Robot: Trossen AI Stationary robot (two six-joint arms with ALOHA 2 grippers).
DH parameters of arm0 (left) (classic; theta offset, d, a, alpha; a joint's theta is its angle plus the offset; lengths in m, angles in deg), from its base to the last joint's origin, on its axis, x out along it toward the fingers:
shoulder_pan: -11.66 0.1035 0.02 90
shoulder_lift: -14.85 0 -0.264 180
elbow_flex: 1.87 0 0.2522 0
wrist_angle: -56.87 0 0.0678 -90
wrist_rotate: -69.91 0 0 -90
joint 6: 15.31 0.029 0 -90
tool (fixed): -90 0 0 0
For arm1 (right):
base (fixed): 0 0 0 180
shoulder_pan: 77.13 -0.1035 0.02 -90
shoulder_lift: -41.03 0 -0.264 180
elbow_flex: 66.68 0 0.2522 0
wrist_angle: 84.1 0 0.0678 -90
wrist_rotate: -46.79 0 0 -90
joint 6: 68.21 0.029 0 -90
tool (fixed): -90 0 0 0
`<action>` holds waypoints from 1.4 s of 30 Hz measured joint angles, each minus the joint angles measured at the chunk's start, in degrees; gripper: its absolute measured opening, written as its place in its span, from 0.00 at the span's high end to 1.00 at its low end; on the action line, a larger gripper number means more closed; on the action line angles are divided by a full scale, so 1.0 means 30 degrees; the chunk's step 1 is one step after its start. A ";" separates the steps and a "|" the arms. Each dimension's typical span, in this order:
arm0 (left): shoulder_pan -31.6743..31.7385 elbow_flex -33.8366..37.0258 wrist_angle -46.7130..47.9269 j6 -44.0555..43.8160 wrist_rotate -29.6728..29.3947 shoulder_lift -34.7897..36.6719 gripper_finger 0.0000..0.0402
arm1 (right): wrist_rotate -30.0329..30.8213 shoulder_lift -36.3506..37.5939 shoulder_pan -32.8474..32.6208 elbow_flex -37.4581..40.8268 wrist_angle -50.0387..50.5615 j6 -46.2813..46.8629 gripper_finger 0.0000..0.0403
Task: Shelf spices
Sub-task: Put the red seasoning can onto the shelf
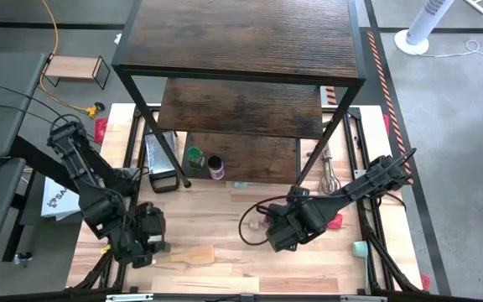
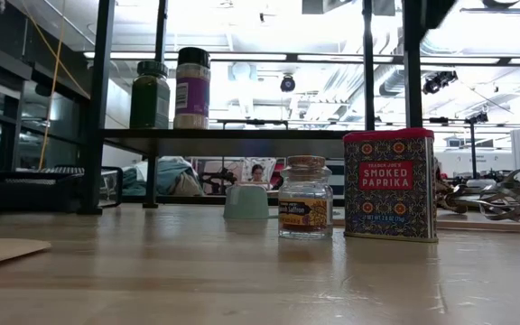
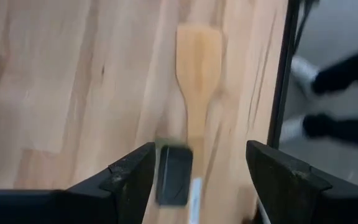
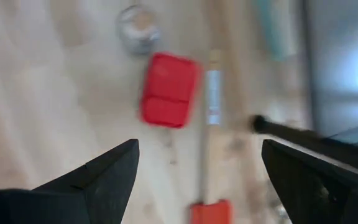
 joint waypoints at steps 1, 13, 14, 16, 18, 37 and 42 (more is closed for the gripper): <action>0.0005 0.0002 -0.0164 -0.0515 -0.0301 0.0000 0.39 | -0.0610 0.0128 0.0053 0.0443 -0.0610 -0.0039 0.17; 0.0275 -0.0001 -0.0138 -0.3601 -0.0420 0.0000 0.39 | -0.3186 0.0491 0.1440 0.4610 -0.6794 -0.0099 0.17; 0.0339 -0.0005 -0.0101 -0.3606 -0.0353 0.0000 0.39 | -0.3237 0.0491 0.1671 0.5055 -0.6968 0.0411 0.17; 0.0388 -0.0005 -0.0075 -0.3619 -0.0173 0.0000 0.39 | -0.3190 0.0491 0.2070 0.5859 -0.6975 0.1427 0.17; 0.0510 -0.0004 -0.0068 -0.3623 -0.0031 0.0000 0.39 | -0.3236 0.0491 0.2376 0.6322 -0.7359 0.1848 0.17; 0.1343 -0.0005 -0.0061 -0.3310 0.2305 -0.0007 0.39 | -0.3567 -0.0145 0.2877 0.6458 -0.9078 0.3132 0.17; 0.1377 -0.0005 -0.0068 -0.2251 0.2494 -0.0007 0.39 | -0.3774 -0.0635 0.2884 0.6458 -0.9486 0.3905 0.17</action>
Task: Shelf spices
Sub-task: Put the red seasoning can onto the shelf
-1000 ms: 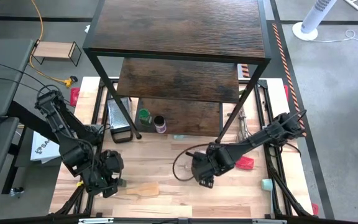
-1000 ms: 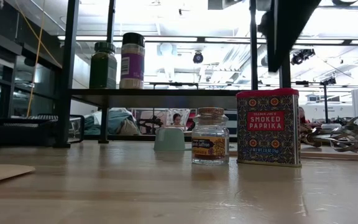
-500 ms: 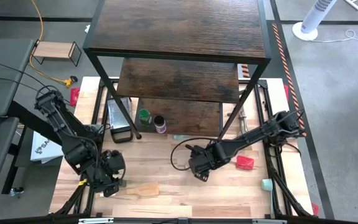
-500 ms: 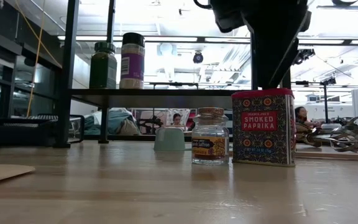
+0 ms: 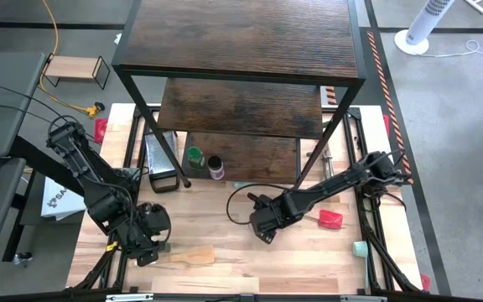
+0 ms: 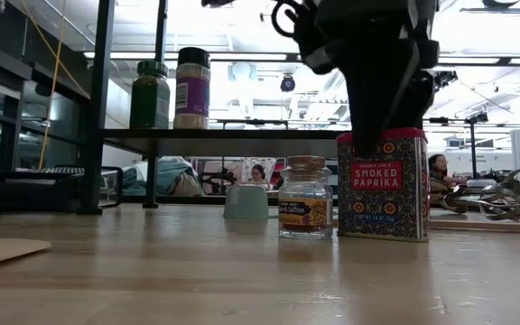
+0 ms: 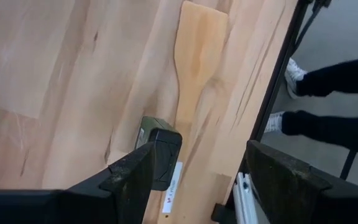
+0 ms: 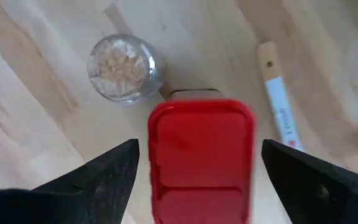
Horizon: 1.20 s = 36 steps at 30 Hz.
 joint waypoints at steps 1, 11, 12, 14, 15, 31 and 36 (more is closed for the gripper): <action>0.0070 0.0000 -0.0004 0.0342 0.0056 0.0000 0.39 | -0.0029 -0.0148 -0.0001 0.0000 -0.0115 0.0132 0.17; 0.0916 0.0000 0.0005 0.3543 -0.0364 0.0000 0.39 | 0.0275 -0.0957 -0.0362 -0.0009 -0.0145 0.2730 0.45; 0.0964 0.0000 -0.0007 0.3807 -0.0617 0.0000 0.39 | 0.0235 -0.0798 -0.0454 -0.0068 -0.0034 0.2976 0.51; 0.0964 0.0000 0.0000 0.4385 -0.1467 0.0000 0.39 | 0.0457 -0.0428 -0.0587 -0.0451 0.0438 0.3135 0.51; 0.0964 0.0000 -0.0007 0.4668 -0.2096 0.0000 0.39 | 0.0769 -0.0237 -0.0647 -0.0805 0.0907 0.3140 0.51; 0.5946 0.0000 -1.0323 1.3950 -0.6731 0.0000 0.39 | 0.1758 0.0719 0.0136 -1.0061 -0.0853 -0.9381 0.51; 0.6951 -0.0007 -1.4108 1.4164 -0.6266 0.0000 0.39 | 0.0099 0.0719 0.0452 -1.1969 0.0350 -1.1764 0.51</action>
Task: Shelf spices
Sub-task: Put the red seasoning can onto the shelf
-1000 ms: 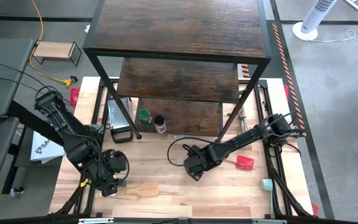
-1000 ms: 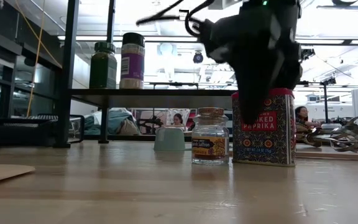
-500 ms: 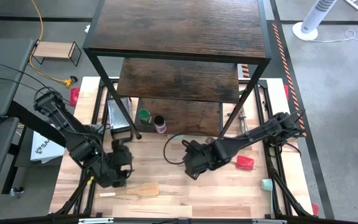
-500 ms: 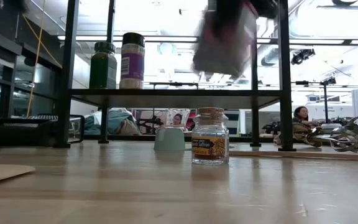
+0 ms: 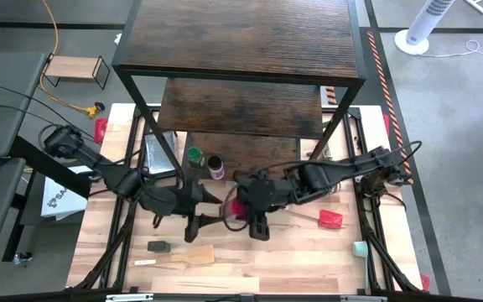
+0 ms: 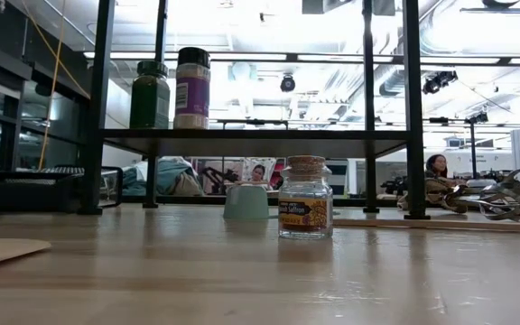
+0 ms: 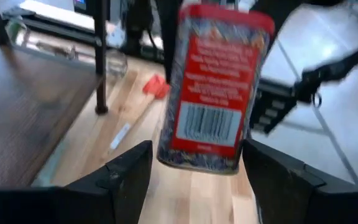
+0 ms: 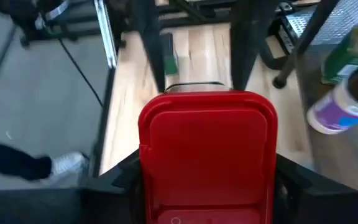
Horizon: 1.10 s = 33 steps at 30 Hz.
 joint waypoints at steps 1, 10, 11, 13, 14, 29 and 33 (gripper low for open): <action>0.0148 0.0000 -0.0425 0.0003 -0.0003 -0.0008 0.39 | 0.0022 0.0000 0.0000 -0.0222 0.0459 -0.0423 0.51; 0.0514 -0.0007 -0.4616 0.0821 0.0504 -0.1697 0.39 | -0.0674 -0.0022 -0.0118 -0.0555 0.1818 -0.2973 0.51; 0.0512 -0.0015 -0.5092 0.0930 0.0742 -0.2024 0.39 | -0.0674 -0.0022 -0.0153 -0.0555 0.1735 -0.3109 0.51; 0.0514 -0.0015 -0.5842 0.0957 0.0995 -0.2675 0.39 | -0.1099 -0.0022 -0.0147 -0.0555 0.1708 -0.3111 0.51; 0.0526 -0.0015 -0.6117 0.0952 0.0966 -0.2917 0.39 | -0.1313 -0.0022 -0.0133 -0.0555 0.1855 -0.3113 0.51; -0.0035 -0.0036 -0.4941 0.3533 -0.3204 -0.3337 0.39 | 0.0061 0.0051 0.0475 -0.0548 0.0059 -0.1767 0.51; -0.0027 -0.0024 -0.4776 0.4250 -0.4160 -0.3228 0.39 | 0.0126 0.0060 0.0581 -0.0557 0.0226 -0.1107 0.51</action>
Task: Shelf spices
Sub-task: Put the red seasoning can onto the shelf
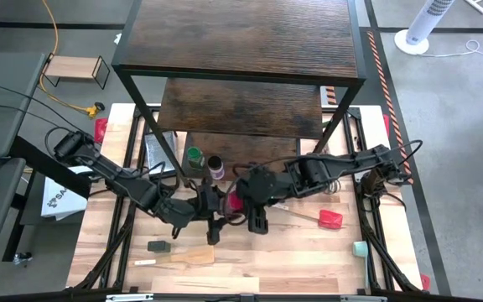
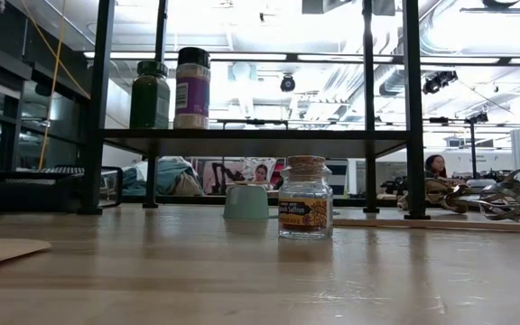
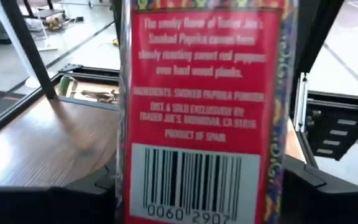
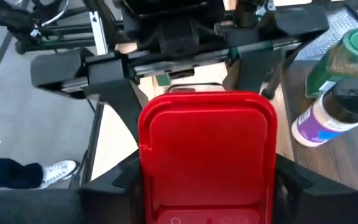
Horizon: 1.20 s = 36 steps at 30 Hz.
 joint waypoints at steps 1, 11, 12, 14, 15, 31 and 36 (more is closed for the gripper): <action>0.0015 0.0002 -0.0005 0.0163 0.0138 0.0038 0.39 | 0.0044 0.0006 -0.0013 -0.0006 0.0132 0.0160 0.51; 0.0012 0.0016 -0.0325 0.0738 0.2787 0.0211 0.39 | -0.0561 -0.0026 -0.0100 -0.0013 0.1647 0.1347 0.51; 0.0015 0.0027 -0.0324 0.0741 0.2943 0.0211 0.39 | -0.0596 -0.0031 -0.0100 -0.0013 0.1549 0.1548 0.51; 0.0053 0.0031 -0.0327 0.0738 0.3289 0.0219 0.39 | -0.0732 -0.0038 -0.0101 -0.0013 0.1278 0.1814 0.51; 0.0111 0.0031 -0.0371 0.0738 0.3475 0.0219 0.39 | -0.0799 -0.0038 -0.0115 -0.0013 0.1287 0.1841 0.51; 0.0859 0.0031 -0.0854 0.0673 0.5246 0.0154 0.55 | 0.0214 -0.0428 -0.1111 -0.0001 0.1118 0.2354 0.51; 0.0856 0.0022 -0.0664 0.0478 0.5242 0.0160 0.56 | 0.1076 -0.0445 -0.1534 0.0031 0.1224 0.2120 0.47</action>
